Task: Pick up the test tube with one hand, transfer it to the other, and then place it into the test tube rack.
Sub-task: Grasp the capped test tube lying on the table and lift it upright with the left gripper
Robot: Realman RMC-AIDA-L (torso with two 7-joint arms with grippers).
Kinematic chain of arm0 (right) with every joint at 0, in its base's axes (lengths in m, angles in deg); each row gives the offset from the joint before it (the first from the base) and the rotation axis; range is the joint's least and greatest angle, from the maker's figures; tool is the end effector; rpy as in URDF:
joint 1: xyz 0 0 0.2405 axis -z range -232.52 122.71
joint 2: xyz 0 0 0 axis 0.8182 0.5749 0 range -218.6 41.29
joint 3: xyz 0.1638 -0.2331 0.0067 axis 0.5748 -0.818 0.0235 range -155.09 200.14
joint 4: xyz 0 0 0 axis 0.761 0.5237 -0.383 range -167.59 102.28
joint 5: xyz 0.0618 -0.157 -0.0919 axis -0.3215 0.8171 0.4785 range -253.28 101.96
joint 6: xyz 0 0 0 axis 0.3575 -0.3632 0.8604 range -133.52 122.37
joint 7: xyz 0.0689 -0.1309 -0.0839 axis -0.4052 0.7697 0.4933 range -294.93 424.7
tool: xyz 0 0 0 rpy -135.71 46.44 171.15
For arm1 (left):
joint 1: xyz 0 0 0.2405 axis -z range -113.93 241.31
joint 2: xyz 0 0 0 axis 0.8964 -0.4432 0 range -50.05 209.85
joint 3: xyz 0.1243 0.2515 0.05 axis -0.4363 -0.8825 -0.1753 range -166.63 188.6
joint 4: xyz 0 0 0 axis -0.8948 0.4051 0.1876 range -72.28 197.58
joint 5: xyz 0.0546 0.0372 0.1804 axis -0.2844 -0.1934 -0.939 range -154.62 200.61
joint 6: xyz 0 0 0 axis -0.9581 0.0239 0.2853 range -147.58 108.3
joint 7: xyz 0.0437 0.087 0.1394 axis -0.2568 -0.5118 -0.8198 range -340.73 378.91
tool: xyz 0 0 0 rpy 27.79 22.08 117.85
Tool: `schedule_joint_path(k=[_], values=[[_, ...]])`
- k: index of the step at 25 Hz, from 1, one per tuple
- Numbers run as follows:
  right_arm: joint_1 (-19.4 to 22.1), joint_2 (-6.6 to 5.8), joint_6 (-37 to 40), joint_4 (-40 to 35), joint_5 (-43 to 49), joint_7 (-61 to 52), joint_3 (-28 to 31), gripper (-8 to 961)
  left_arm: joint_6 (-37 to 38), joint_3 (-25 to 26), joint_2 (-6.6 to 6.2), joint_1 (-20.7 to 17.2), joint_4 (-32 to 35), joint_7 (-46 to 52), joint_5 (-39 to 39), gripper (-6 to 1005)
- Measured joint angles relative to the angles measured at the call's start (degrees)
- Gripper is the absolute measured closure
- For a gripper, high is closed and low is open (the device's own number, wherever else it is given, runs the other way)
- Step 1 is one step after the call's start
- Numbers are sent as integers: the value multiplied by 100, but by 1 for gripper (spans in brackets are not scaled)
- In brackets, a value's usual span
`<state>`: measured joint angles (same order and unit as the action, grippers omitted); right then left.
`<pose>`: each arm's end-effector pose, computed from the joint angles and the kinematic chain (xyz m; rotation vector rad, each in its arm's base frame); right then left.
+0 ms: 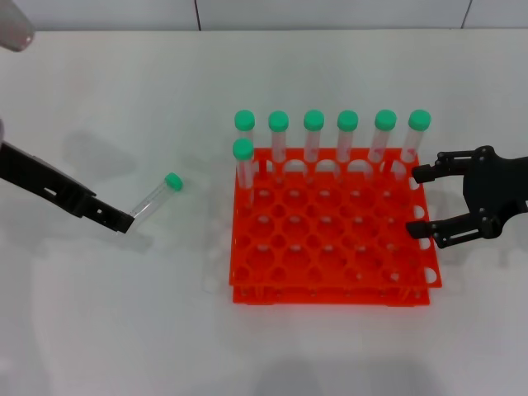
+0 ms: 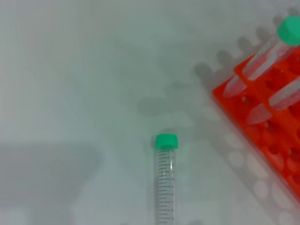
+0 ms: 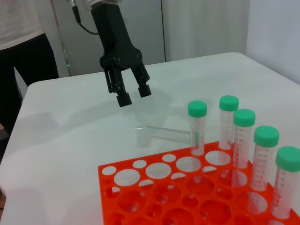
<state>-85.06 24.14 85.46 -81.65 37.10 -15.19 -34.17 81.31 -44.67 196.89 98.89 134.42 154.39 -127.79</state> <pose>0.2550 0.3439 -0.0076 -2.9306 0.2366 0.3626 -0.2648 0.3505 0.0191 -2.5670 -1.1877 0.4057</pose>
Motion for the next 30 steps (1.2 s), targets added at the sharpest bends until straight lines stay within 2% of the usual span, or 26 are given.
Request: schedule_joint_path(k=[9, 19, 30], values=[[-8, 23, -57, 1, 0, 6, -9, 100, -663, -641, 58, 205, -472, 202, -423, 160], [-8, 34, -122, 8, 0, 5, -32, 100, -1143, -651, 61, 439, -1192, 171, -490, 167], [-10, 49, -143, 13, 0, 4, -35, 99, -1291, -669, 74, 521, -1568, 172, -515, 175]])
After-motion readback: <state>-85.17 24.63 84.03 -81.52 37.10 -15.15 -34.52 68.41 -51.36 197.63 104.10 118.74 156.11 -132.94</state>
